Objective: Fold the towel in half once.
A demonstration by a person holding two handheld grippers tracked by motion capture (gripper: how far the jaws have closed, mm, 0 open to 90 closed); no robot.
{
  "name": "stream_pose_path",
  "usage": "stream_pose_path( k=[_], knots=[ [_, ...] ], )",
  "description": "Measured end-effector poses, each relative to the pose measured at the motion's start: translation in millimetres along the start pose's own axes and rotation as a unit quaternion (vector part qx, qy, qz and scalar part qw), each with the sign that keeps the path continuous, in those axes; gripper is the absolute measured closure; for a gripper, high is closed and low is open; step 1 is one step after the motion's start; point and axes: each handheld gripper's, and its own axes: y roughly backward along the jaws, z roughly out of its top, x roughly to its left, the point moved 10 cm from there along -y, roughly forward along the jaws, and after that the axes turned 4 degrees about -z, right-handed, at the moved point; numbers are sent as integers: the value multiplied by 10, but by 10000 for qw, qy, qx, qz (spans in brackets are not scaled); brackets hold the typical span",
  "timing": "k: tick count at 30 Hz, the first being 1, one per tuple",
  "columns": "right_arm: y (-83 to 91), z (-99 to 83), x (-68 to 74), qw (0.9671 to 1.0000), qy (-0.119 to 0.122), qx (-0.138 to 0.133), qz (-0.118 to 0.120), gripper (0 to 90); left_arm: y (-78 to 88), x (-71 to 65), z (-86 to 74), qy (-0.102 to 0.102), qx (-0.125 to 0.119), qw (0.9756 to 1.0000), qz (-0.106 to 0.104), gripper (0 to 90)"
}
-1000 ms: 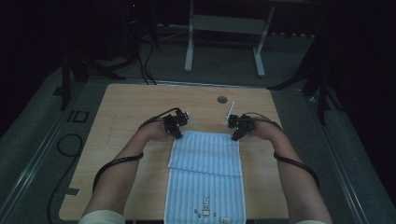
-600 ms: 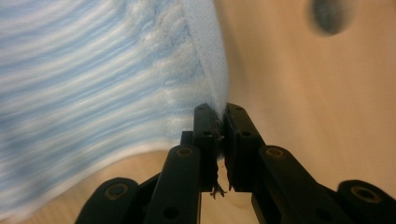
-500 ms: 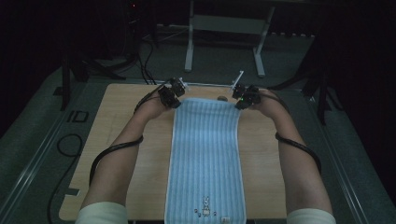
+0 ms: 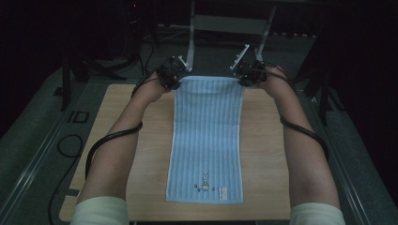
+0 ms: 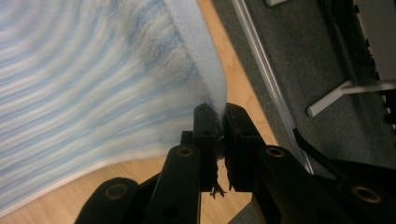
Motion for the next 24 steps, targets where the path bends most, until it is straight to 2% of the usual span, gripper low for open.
stream_pose_path(
  k=[1, 2, 4, 5, 6, 9, 11, 14, 15, 17, 19, 20, 22, 23, 24],
  knots=[
    [-35, -21, 74, 10000, 27, -12, 85, 838, -23, -58, -62, -83, 53, 9999, -127, 847],
    [-76, -61, 143, 9999, 90, 46, 97, 838, -39, -106, -119, -114, 63, 9998, -159, 845],
    [-145, -145, 306, 9993, 305, 153, 168, 837, -62, -226, -232, -150, 75, 9992, -360, 845],
    [-164, -186, 385, 9989, 407, 167, 173, 837, -60, -279, -272, -153, -12, 9990, -413, 845],
    [-175, -224, 465, 9987, 432, 169, 219, 837, -60, -334, -318, -60, -57, 9986, -527, 845],
    [-156, -338, 713, 9979, 526, 75, 373, 836, -15, -497, -464, -82, -146, 9972, -725, 845],
    [-123, -425, 840, 9975, 592, 46, 378, 836, 47, -634, -553, -196, -210, 9959, -861, 845],
    [-7, -525, 1016, 9969, 691, -53, 385, 836, 155, -822, -682, -378, -277, 9940, -988, 844],
    [46, -551, 1073, 9966, 713, -93, 397, 836, 155, -822, -682, -378, -277, 9940, -988, 844],
    [169, -591, 1192, 9960, 775, -252, 379, 836, 251, -979, -797, -432, -338, 9927, -1076, 844],
    [270, -646, 1312, 9947, 898, -326, 377, 836, 281, -1023, -826, -482, -372, 9925, -1063, 844],
    [318, -676, 1375, 9942, 933, -362, 392, 836, 340, -1122, -875, -522, -429, 9915, -1114, 844],
    [406, -734, 1481, 9939, 928, -444, 387, 835, 402, -1227, -935, -669, -460, 9909, -1072, 841],
    [406, -734, 1481, 9939, 928, -444, 387, 835, 402, -1227, -935, -669, -460, 9909, -1072, 839],
    [474, -804, 1619, 9934, 904, -502, 489, 836, 453, -1362, -1009, -794, -477, 9889, -1162, 839]
  ],
)
